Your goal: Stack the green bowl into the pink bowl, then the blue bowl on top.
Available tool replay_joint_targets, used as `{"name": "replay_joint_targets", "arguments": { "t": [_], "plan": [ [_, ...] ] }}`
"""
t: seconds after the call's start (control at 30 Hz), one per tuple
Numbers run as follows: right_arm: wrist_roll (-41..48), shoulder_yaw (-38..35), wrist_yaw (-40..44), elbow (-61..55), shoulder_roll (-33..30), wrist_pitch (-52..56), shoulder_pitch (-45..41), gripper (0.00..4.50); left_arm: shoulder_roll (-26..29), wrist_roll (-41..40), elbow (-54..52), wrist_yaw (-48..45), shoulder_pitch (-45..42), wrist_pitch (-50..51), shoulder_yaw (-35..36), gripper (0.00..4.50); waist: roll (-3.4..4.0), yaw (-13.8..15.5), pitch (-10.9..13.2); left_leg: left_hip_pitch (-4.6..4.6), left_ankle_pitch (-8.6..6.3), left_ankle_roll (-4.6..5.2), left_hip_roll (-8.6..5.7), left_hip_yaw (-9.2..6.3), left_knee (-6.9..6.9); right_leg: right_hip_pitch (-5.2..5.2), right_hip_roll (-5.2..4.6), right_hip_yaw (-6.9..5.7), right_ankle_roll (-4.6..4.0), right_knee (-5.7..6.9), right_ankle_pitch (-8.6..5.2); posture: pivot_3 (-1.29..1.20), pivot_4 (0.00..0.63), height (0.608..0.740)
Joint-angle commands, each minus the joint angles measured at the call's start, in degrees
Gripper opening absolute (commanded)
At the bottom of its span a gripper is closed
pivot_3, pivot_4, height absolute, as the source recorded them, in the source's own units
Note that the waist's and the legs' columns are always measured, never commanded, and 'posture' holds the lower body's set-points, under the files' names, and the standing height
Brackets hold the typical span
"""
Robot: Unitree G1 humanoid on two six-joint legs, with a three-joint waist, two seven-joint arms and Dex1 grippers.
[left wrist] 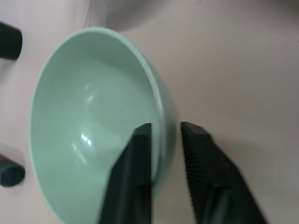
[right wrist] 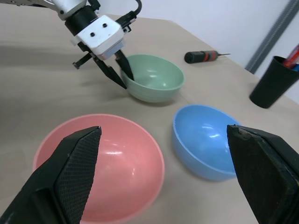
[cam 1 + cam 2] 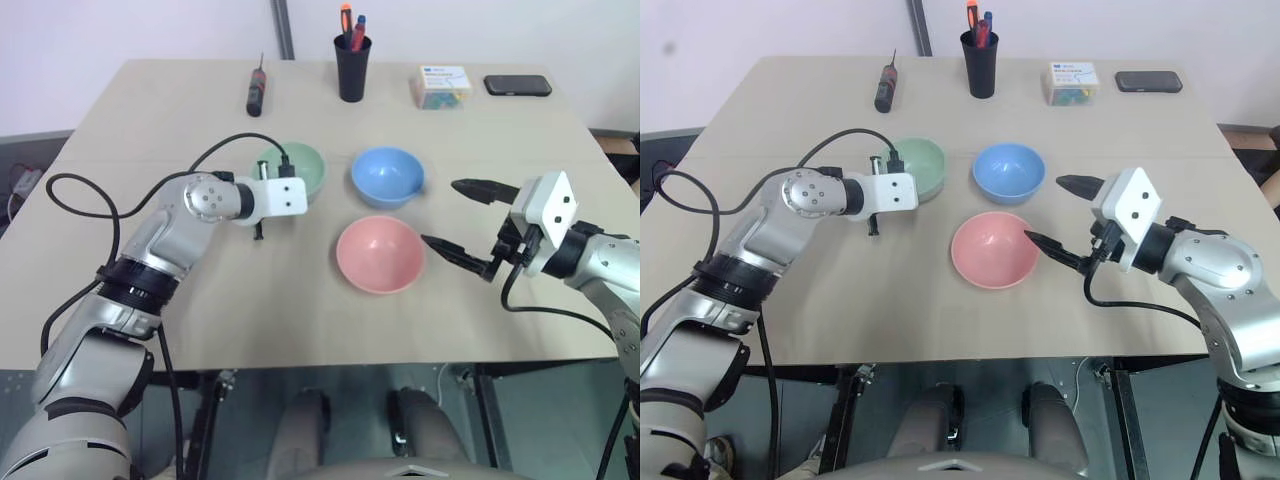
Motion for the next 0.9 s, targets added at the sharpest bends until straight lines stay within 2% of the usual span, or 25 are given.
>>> {"name": "replay_joint_targets", "arguments": {
  "t": [0.03,0.2,0.33,0.53,0.67,0.83,0.87,0.9],
  "plan": [
    [1.35,-2.7,-0.96,-2.78,-0.87,-0.25,0.53,4.5,0.62,-0.43,-2.26,-2.48,-1.26,-3.06,2.48,0.06,0.0,0.04,0.0,-0.01,0.0,0.0,0.0,-0.01,0.01,0.0,0.0,-0.01,0.0,0.01,0.0,0.0,0.15,0.74],
    [2.51,-6.25,-1.24,-4.31,-2.47,0.02,4.88,4.5,5.18,-19.88,-21.82,-19.5,3.84,1.01,9.6,0.06,-0.01,0.09,0.01,-0.13,0.0,-0.01,0.0,-0.08,0.02,-0.02,-0.05,-0.09,0.0,-0.06,0.0,0.0,0.15,0.74],
    [4.0,-11.07,-0.75,-5.8,-3.55,-0.28,10.64,4.5,7.32,-27.86,-31.03,-25.13,4.25,6.66,12.1,0.06,-0.01,0.31,0.0,-0.11,0.0,0.0,-0.03,-0.14,0.02,0.06,-0.09,-0.15,0.0,-0.12,0.0,0.0,0.15,0.74],
    [8.04,-17.65,-0.15,-10.21,-3.92,0.16,19.05,4.5,3.24,-28.69,-30.71,-29.79,0.72,6.12,8.45,0.06,-0.01,0.24,-0.01,0.17,0.01,0.0,-0.04,-0.26,0.12,0.34,-0.02,-0.21,0.01,0.07,-0.01,0.0,0.15,0.74],
    [8.84,-20.88,-0.03,-13.3,-3.27,-0.44,24.84,4.5,0.17,-23.17,-24.87,-31.55,-0.25,-1.57,4.34,0.06,0.01,0.19,-0.03,0.24,0.01,0.0,-0.04,-0.25,0.13,0.41,0.0,-0.18,0.01,0.07,-0.01,0.0,0.15,0.74],
    [9.72,-25.02,0.53,-15.07,-2.99,-2.4,29.38,4.5,-2.0,-22.16,-20.7,-34.5,-1.26,-6.34,2.71,0.06,0.01,-0.04,-0.03,0.17,0.01,0.0,-0.04,-0.22,0.13,0.34,0.01,-0.16,0.0,0.04,-0.01,0.0,0.15,0.74],
    [10.03,-25.55,0.49,-15.32,-2.88,-2.71,29.7,4.5,-2.41,-22.45,-20.26,-34.99,-1.52,-6.6,2.63,0.67,0.02,0.04,-0.03,0.18,0.01,0.0,-0.03,-0.22,0.13,0.34,0.01,-0.15,0.0,0.04,-0.01,0.0,0.15,0.74],
    [10.21,-25.91,0.57,-15.47,-2.91,-3.0,29.99,4.5,-2.77,-22.76,-19.98,-35.42,-1.73,-6.73,2.65,0.78,0.01,0.07,-0.03,0.17,0.01,0.0,-0.03,-0.23,0.13,0.35,0.01,-0.16,0.0,0.04,-0.01,0.0,0.15,0.74]
  ]
}}
